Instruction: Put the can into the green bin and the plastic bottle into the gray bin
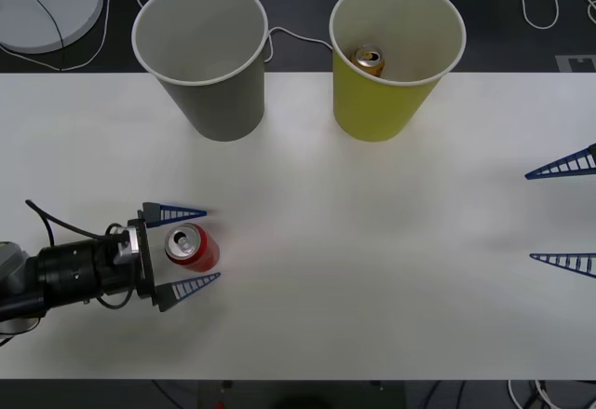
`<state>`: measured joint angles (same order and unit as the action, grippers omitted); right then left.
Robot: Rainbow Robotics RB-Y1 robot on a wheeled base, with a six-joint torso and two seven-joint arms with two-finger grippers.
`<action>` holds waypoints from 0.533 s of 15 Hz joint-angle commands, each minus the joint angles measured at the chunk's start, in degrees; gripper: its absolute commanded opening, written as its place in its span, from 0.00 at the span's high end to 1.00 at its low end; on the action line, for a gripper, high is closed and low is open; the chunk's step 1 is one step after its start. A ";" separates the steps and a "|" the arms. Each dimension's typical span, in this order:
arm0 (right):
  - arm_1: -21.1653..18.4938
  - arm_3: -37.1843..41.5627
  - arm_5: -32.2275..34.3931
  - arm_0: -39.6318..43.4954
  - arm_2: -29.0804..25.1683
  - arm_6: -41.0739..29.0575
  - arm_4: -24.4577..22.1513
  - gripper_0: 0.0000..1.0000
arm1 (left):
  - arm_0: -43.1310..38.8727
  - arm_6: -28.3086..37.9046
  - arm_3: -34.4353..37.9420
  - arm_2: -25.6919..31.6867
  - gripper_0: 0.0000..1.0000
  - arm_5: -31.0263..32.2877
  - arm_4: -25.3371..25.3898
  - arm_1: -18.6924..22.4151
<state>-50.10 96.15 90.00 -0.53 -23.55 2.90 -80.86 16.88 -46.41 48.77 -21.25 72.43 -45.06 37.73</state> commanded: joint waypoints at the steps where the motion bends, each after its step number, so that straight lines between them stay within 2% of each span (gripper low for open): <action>1: 0.00 0.00 0.00 0.00 0.00 0.00 0.00 0.00 | 0.17 0.09 -0.08 0.07 0.00 -0.01 -0.12 -0.55; 2: 0.00 0.00 0.00 0.00 0.00 0.00 0.00 0.00 | 0.17 0.09 -0.08 0.07 0.21 -0.01 -0.03 -0.55; 3: 0.00 0.00 0.00 0.00 0.00 0.00 0.00 0.00 | 0.17 0.09 -0.08 0.16 0.59 -0.01 -0.03 -0.55; 4: 0.00 0.00 0.00 0.00 0.00 0.00 0.00 0.00 | 0.17 0.09 -0.08 0.07 0.83 -0.01 -0.03 -0.55; 5: 0.00 0.00 0.00 0.00 0.00 0.00 0.00 0.00 | 0.17 0.18 -0.08 0.16 0.95 -0.01 -0.03 -0.55; 6: 0.00 0.00 0.00 0.00 0.00 0.00 0.00 0.00 | 0.17 0.18 -0.08 0.07 1.00 -0.01 -0.03 -0.55; 8: 0.00 0.00 0.00 0.00 0.00 0.00 0.00 0.00 | 0.26 0.45 -0.08 0.25 1.00 -0.01 -0.03 -0.55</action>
<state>-50.10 96.15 90.00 -0.53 -23.55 2.90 -80.86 17.13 -46.12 48.69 -21.08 72.45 -45.09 37.17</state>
